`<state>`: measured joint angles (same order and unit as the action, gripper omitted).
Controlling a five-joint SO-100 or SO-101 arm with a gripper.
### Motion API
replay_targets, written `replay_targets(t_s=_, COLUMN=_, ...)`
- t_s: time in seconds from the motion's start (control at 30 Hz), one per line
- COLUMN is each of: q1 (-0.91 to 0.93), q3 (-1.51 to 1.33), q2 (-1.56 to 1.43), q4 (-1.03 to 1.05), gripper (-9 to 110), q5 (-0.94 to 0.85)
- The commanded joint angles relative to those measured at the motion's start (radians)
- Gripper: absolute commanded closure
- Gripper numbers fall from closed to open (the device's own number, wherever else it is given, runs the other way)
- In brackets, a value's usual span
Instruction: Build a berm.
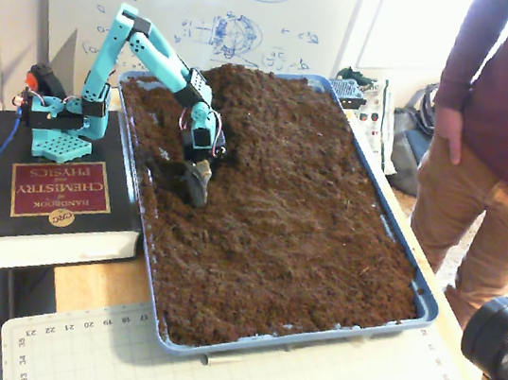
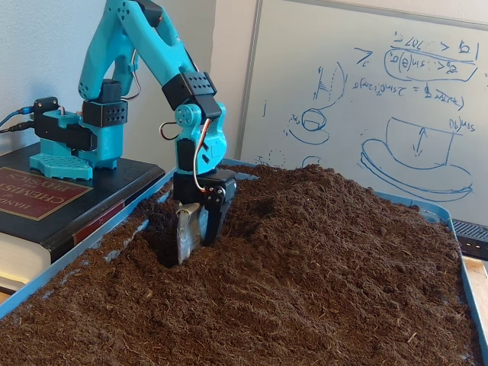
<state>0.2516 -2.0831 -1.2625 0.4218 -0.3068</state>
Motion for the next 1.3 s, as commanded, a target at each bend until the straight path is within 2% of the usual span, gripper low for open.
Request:
replay_targets(t_s=0.0, q1=-0.115, q3=0.199, q2=-0.120, q4=-0.037, gripper=101, q5=0.043)
replay_targets(t_s=0.7, q1=-0.186, q3=0.118, q2=-0.342, q4=-0.037, gripper=101, q5=0.041)
replay_targets(t_s=0.87, q1=-0.224, q3=-0.011, q2=-0.476, q4=-0.037, gripper=101, q5=0.043)
replay_targets(t_s=1.07, q1=-0.255, q3=-0.298, q2=-0.718, q4=-0.037, gripper=101, q5=0.035)
replay_targets(t_s=1.27, q1=-0.176, q3=-0.476, q2=-0.833, q4=-0.037, gripper=101, q5=0.015)
